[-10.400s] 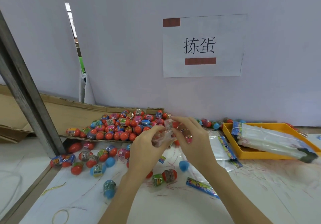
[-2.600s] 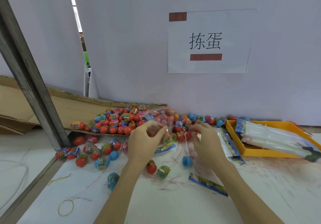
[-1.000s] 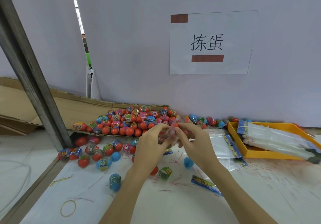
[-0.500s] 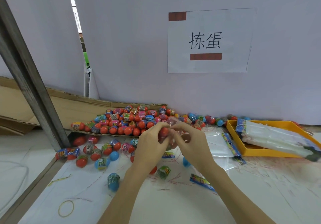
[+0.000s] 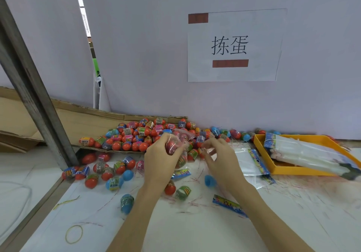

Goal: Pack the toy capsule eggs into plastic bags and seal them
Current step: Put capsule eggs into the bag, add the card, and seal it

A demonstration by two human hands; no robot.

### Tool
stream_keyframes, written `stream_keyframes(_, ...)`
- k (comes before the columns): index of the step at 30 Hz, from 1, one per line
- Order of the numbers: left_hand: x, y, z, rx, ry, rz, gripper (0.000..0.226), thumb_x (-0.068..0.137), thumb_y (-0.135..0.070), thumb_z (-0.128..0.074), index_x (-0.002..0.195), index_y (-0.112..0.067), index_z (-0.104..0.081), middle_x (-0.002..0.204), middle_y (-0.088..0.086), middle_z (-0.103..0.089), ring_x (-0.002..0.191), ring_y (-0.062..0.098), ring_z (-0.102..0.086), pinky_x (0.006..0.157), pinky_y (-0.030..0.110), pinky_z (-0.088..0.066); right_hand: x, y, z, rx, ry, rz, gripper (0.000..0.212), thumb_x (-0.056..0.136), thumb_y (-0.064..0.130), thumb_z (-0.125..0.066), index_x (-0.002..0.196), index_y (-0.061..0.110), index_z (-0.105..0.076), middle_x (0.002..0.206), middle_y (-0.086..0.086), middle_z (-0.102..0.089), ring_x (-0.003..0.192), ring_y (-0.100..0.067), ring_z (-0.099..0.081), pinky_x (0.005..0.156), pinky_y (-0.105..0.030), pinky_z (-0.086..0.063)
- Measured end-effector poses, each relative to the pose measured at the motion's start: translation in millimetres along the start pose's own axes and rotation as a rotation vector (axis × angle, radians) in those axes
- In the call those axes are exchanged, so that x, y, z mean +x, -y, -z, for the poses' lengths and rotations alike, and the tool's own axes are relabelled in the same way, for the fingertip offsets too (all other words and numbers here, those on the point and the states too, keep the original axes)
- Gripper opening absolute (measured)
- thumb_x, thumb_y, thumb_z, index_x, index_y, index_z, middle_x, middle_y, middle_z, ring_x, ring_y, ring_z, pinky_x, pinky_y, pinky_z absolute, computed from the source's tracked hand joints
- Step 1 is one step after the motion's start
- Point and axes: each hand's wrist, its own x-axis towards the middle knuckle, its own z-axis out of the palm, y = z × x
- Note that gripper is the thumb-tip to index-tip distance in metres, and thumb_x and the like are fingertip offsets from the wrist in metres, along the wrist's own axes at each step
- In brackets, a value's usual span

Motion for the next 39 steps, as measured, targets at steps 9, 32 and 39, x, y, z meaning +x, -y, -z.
stream_keyframes(9, -2.3, -3.7, -3.2, -0.122, 0.063, 0.069, 0.029, 0.083, -0.052, -0.083, 0.099, -0.036, -0.065, 0.072, -0.029, -0.062, 0.055, -0.002, -0.052, 0.055, 0.013, -0.043, 9.9, -16.7, -16.1, -0.047, 0.030, -0.045, 0.019, 0.091, 0.029, -0.078, 0.091, 0.029, -0.059, 0.091, 0.019, -0.054, 0.091, -0.012, -0.054, 0.075, -0.023, -0.043)
stream_keyframes(32, -4.7, -9.2, -5.2, -0.016, 0.212, -0.070, 0.040, 0.085, -0.061, -0.075, 0.119, -0.044, -0.061, 0.102, -0.024, -0.071, 0.096, -0.007, -0.066, 0.081, 0.015, -0.057, -4.9, 27.9, -0.4, 0.256, -0.299, 0.294, 0.026, 0.098, 0.023, -0.065, 0.124, 0.024, -0.067, 0.109, 0.015, -0.068, 0.079, -0.003, -0.064, 0.072, -0.006, -0.047)
stream_keyframes(39, -5.3, -10.7, -4.8, -0.062, 0.214, -0.102, 0.036, 0.090, -0.036, -0.081, 0.122, -0.038, -0.065, 0.107, -0.024, -0.069, 0.101, -0.016, -0.060, 0.083, 0.004, -0.049, -2.0, 24.4, 3.2, 0.210, -0.193, 0.265, 0.018, 0.101, 0.026, -0.062, 0.119, 0.027, -0.068, 0.109, 0.015, -0.067, 0.073, -0.005, -0.064, 0.069, -0.012, -0.051)
